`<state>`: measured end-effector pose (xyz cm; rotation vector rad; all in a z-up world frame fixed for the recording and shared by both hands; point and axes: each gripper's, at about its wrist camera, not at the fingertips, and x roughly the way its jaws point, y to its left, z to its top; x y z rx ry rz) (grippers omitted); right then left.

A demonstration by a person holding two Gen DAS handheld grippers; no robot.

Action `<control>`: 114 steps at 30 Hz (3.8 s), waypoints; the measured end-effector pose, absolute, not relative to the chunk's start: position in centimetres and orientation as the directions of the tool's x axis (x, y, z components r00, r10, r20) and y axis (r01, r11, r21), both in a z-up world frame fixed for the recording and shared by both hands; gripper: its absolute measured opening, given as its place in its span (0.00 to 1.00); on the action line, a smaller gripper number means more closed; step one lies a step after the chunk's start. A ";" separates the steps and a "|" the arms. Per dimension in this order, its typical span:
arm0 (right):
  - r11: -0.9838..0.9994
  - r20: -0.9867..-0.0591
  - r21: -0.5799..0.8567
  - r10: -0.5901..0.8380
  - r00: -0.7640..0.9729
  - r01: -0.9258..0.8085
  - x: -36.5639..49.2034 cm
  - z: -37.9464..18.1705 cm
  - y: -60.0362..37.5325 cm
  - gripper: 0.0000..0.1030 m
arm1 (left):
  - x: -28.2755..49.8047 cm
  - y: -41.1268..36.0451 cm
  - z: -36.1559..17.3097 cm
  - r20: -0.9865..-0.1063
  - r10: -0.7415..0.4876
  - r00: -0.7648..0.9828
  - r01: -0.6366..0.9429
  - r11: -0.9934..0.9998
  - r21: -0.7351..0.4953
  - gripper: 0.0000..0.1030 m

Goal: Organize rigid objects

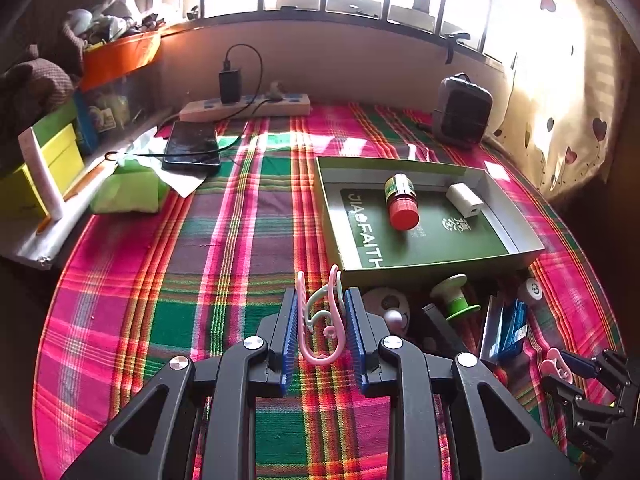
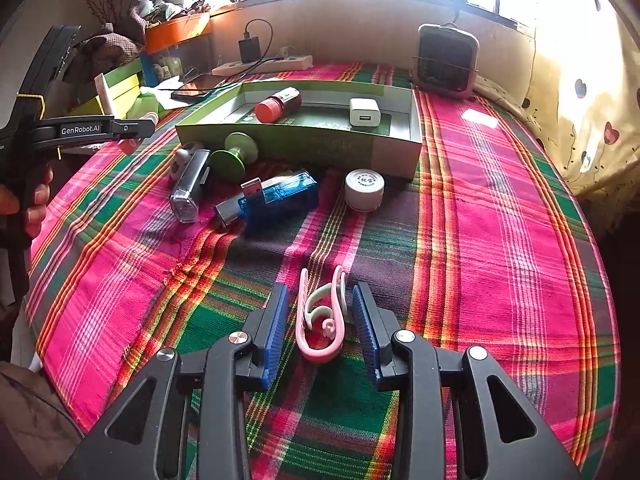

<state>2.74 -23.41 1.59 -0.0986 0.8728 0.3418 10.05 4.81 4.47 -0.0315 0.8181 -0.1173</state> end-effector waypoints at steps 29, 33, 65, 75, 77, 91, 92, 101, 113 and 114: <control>0.955 -0.696 0.056 0.247 0.674 -0.293 10.0 7.2 -24.4 0.24 | 15.1 2.2 6.6 -0.721 -0.175 0.671 0.168 0.982 -0.082 0.22; 0.964 -0.699 0.083 0.237 0.674 -0.254 12.8 7.5 -25.0 0.24 | 16.6 1.9 6.6 -0.721 -0.174 0.671 0.169 0.982 -0.081 0.22; 0.968 -0.772 -0.147 0.017 0.635 -0.203 25.1 3.2 -21.1 0.24 | 23.1 0.0 2.3 -0.785 -0.150 0.601 0.161 0.985 -0.065 0.22; 0.971 -0.787 -0.063 0.095 0.610 -0.232 25.5 2.6 -20.9 0.24 | 23.4 -0.5 2.1 -0.784 -0.144 0.604 0.165 0.985 -0.054 0.22; 0.971 -0.787 -0.056 0.102 0.609 -0.235 25.5 2.6 -20.9 0.24 | 23.5 -0.6 2.0 -0.784 -0.145 0.604 0.168 0.984 -0.053 0.22; 0.974 -0.776 -0.044 0.106 0.621 -0.221 25.4 2.5 -21.2 0.24 | 23.5 -0.9 1.8 -0.784 -0.134 0.606 0.171 0.985 -0.036 0.22; 0.974 -0.775 -0.044 0.107 0.623 -0.221 25.4 2.5 -21.2 0.24 | 23.4 -1.0 1.8 -0.785 -0.134 0.606 0.171 0.985 -0.035 0.22; 0.975 -0.773 -0.045 0.103 0.626 -0.216 25.3 2.5 -21.2 0.24 | 23.5 -0.9 1.8 -0.785 -0.132 0.606 0.170 0.985 -0.034 0.22; 0.979 -0.753 -0.019 0.120 0.647 -0.204 24.6 3.2 -21.6 0.29 | 22.5 -0.8 2.6 -0.767 -0.103 0.633 0.152 0.988 -0.008 0.31; 0.979 -0.750 -0.018 0.122 0.651 -0.203 24.4 3.3 -21.6 0.30 | 22.2 -0.8 2.7 -0.761 -0.092 0.643 0.150 0.989 0.007 0.31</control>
